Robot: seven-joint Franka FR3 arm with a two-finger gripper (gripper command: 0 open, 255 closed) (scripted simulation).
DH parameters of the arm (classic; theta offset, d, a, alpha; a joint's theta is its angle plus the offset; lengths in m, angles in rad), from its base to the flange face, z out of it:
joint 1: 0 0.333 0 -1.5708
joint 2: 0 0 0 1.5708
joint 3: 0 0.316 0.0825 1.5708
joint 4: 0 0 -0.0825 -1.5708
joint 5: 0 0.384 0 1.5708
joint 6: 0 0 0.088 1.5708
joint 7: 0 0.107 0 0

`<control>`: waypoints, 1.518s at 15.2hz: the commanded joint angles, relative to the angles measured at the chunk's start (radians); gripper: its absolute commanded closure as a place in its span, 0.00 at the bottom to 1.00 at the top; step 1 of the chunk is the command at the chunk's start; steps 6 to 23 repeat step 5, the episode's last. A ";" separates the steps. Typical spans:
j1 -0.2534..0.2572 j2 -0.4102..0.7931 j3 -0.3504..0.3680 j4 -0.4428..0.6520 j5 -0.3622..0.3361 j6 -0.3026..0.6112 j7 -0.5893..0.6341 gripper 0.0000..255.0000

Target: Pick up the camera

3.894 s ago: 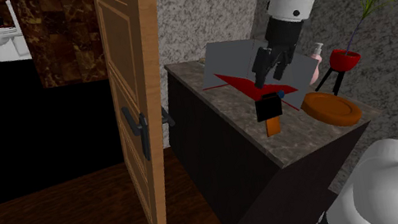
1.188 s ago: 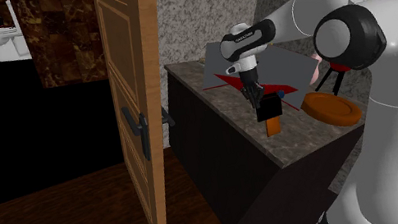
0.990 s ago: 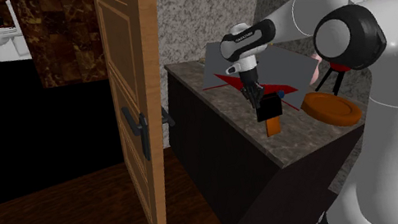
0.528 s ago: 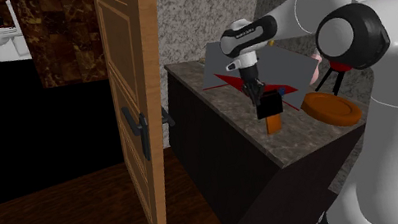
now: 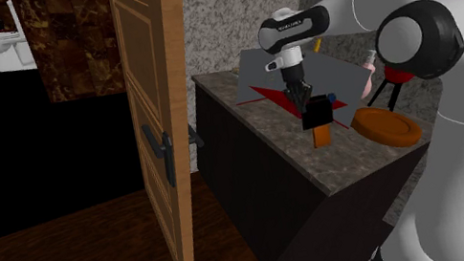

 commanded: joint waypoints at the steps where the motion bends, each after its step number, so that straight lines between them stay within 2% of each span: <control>1: 0.001 -0.007 -0.001 0.020 -0.004 -0.026 -0.002 1.00; 4: 0.002 -0.013 -0.002 0.043 -0.007 -0.053 -0.005 1.00; 23: 0.002 -0.012 -0.002 0.043 -0.007 -0.053 -0.005 1.00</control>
